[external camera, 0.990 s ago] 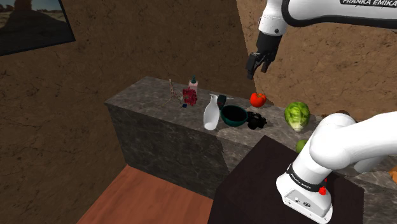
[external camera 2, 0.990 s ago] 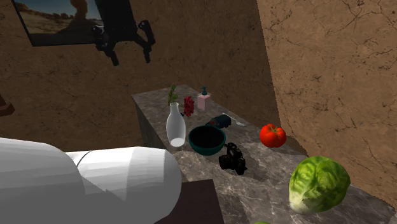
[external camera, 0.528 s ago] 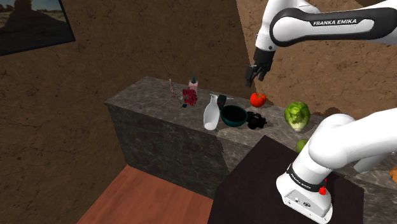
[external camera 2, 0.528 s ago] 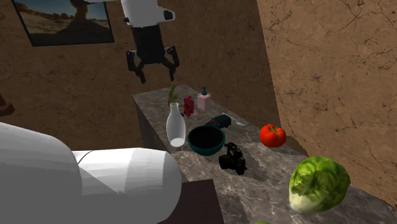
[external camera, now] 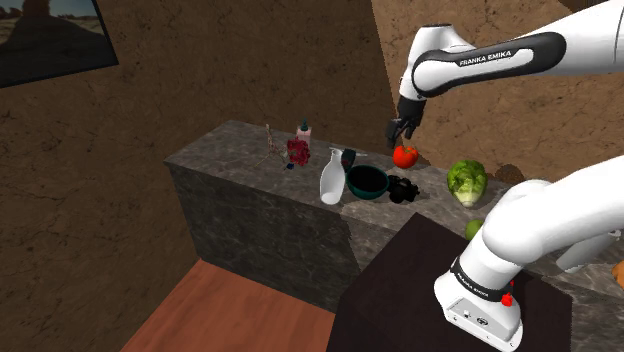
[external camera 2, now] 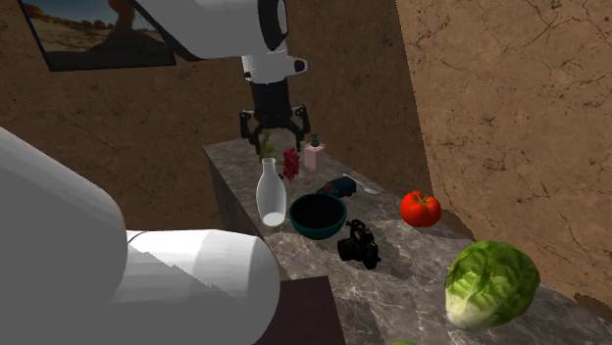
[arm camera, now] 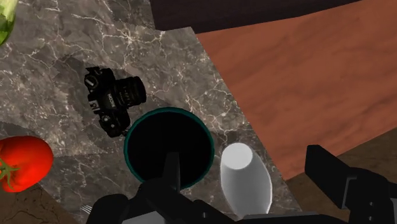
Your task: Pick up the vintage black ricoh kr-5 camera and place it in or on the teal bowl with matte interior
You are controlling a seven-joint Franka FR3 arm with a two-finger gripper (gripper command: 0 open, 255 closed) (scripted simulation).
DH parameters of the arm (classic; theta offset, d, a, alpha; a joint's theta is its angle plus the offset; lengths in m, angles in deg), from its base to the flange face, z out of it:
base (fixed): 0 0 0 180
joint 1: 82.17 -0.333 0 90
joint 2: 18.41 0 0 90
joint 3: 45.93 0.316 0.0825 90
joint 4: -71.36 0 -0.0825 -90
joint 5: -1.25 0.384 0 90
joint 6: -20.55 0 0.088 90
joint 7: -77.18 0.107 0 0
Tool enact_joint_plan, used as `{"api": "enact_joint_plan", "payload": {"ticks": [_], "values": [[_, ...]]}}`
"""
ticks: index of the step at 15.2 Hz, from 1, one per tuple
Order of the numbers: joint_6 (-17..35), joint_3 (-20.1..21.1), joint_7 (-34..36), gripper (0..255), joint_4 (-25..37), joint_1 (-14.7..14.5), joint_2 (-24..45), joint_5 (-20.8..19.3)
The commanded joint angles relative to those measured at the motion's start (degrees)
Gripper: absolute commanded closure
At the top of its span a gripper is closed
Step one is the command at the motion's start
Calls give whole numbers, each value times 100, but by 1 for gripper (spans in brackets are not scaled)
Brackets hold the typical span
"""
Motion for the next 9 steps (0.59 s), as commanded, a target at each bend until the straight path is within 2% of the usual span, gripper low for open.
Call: {"api": "enact_joint_plan", "payload": {"ticks": [1,5,9], "values": [[367,-195,-167,0,-84,58,285,-62],[1020,-591,-552,0,-46,140,994,-93],[1643,-977,-1010,0,114,172,1810,37]]}}
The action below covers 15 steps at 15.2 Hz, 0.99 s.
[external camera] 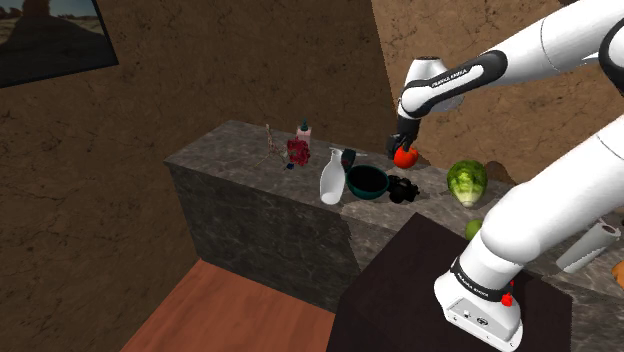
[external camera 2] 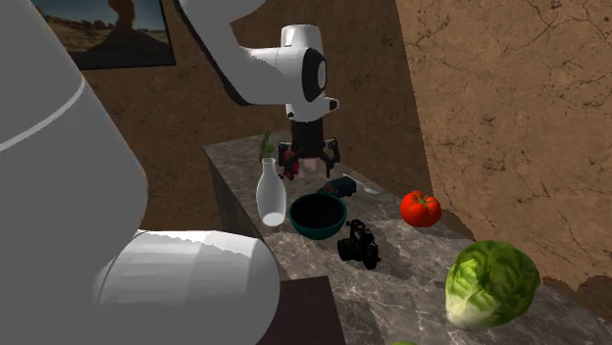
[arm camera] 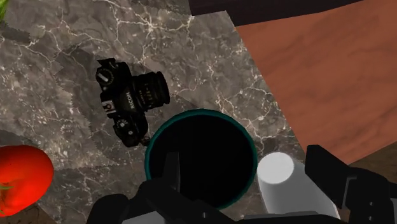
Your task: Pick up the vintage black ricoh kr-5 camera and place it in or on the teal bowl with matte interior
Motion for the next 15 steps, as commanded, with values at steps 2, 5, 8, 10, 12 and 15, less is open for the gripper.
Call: {"api": "enact_joint_plan", "payload": {"ticks": [2,5,8,10,12,15], "values": [[488,-270,-390,0,172,3,691,201],[883,-481,-871,0,412,29,1393,560],[1205,-581,-1429,0,720,123,2125,1061],[1371,-561,-1811,0,965,256,2617,1430],[1497,-483,-2170,0,1240,440,3099,1781],[1624,-292,-2623,0,1706,787,3796,2214]]}}
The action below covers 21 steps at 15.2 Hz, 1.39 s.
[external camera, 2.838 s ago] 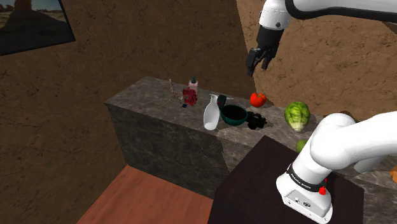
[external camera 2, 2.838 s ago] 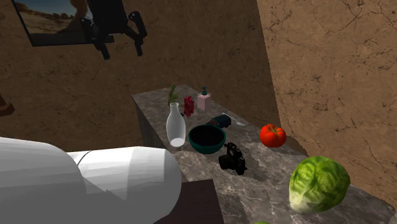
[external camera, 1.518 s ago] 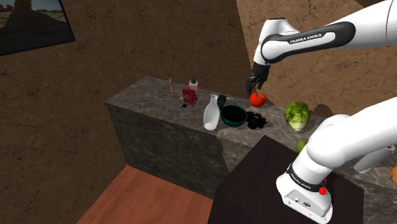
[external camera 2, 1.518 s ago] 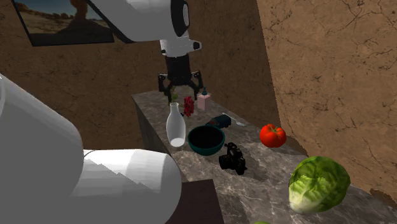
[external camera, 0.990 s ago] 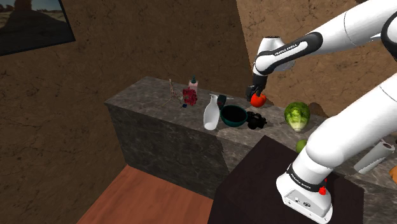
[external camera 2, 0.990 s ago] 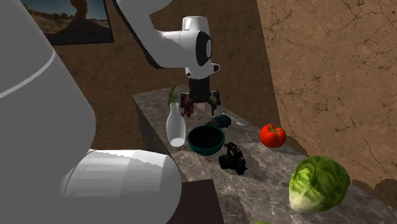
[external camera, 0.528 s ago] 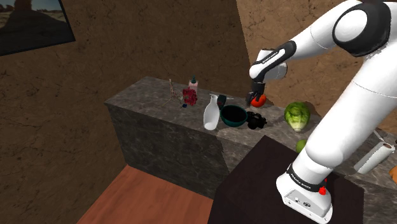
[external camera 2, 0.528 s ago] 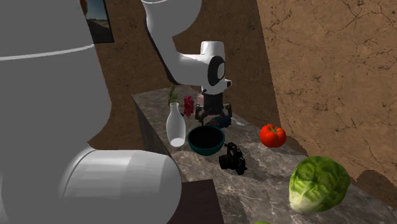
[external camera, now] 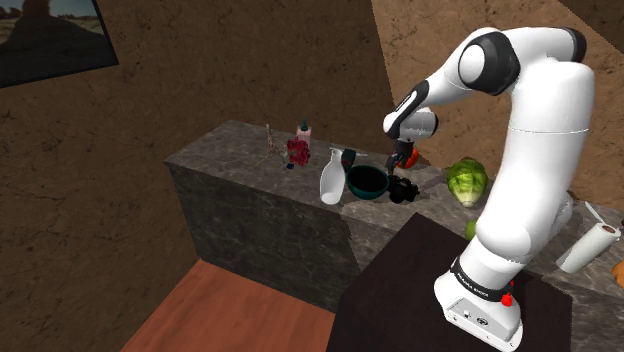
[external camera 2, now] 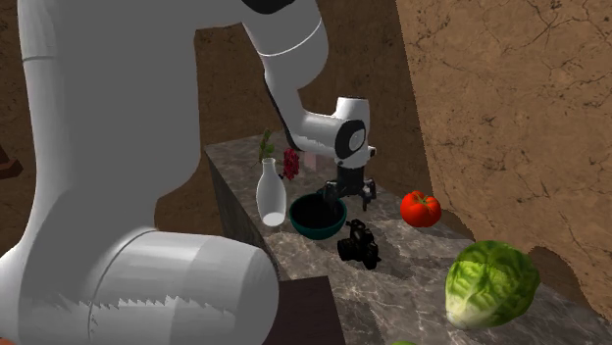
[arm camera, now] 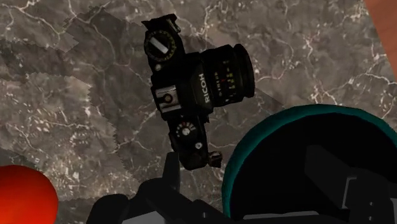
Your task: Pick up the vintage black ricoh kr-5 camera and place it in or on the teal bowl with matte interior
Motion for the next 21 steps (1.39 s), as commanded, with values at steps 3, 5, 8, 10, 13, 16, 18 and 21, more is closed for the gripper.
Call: {"api": "enact_joint_plan", "payload": {"ticks": [3,5,8,10,13,16,18,21], "values": [[127,280,-542,0,706,508,949,490],[184,327,-577,0,742,558,1046,532],[344,423,-649,0,784,640,1250,637],[447,488,-696,0,818,695,1388,704],[527,539,-732,0,848,739,1498,756],[527,538,-734,0,848,737,1499,757],[526,537,-734,0,848,736,1499,758],[542,540,-735,255,832,733,1497,763]]}}
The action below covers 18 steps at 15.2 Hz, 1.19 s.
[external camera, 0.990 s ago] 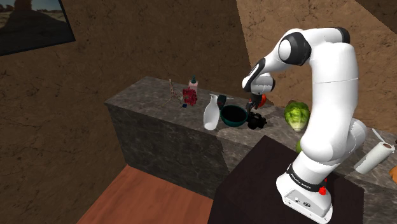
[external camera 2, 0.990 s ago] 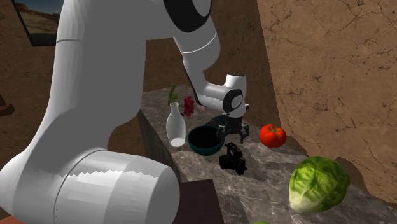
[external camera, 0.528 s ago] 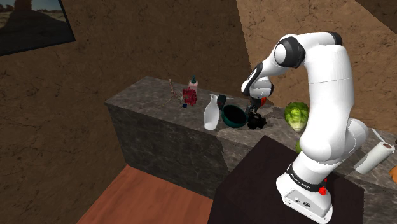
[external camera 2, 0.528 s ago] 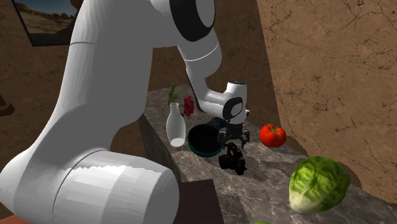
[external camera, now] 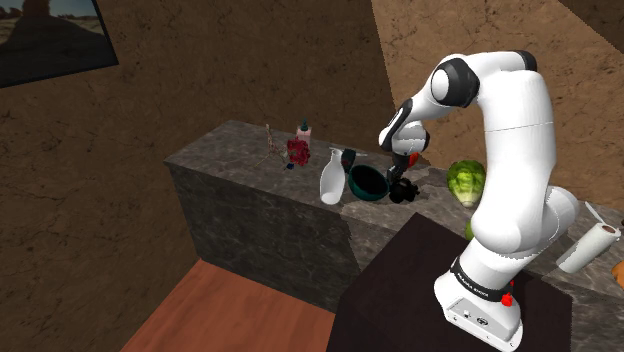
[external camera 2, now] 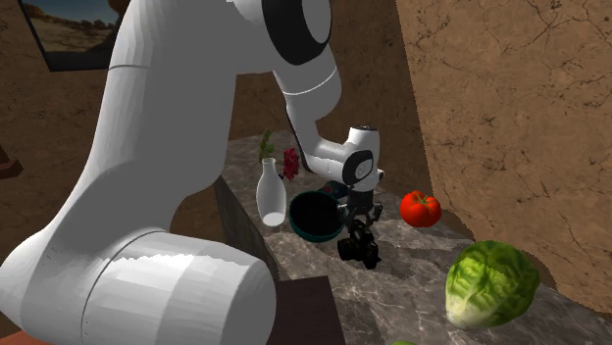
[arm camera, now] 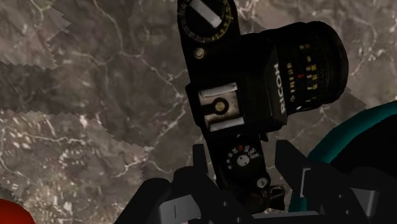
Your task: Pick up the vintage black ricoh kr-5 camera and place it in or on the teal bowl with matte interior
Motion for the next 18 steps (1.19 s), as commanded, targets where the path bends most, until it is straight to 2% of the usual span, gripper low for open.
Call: {"api": "enact_joint_plan", "payload": {"ticks": [1,8,18], "values": [[-15,6,2,255,-3,-4,13,-2],[-11,8,-1,255,-6,-2,15,0],[-542,-319,210,255,-145,-254,-665,-344]]}}
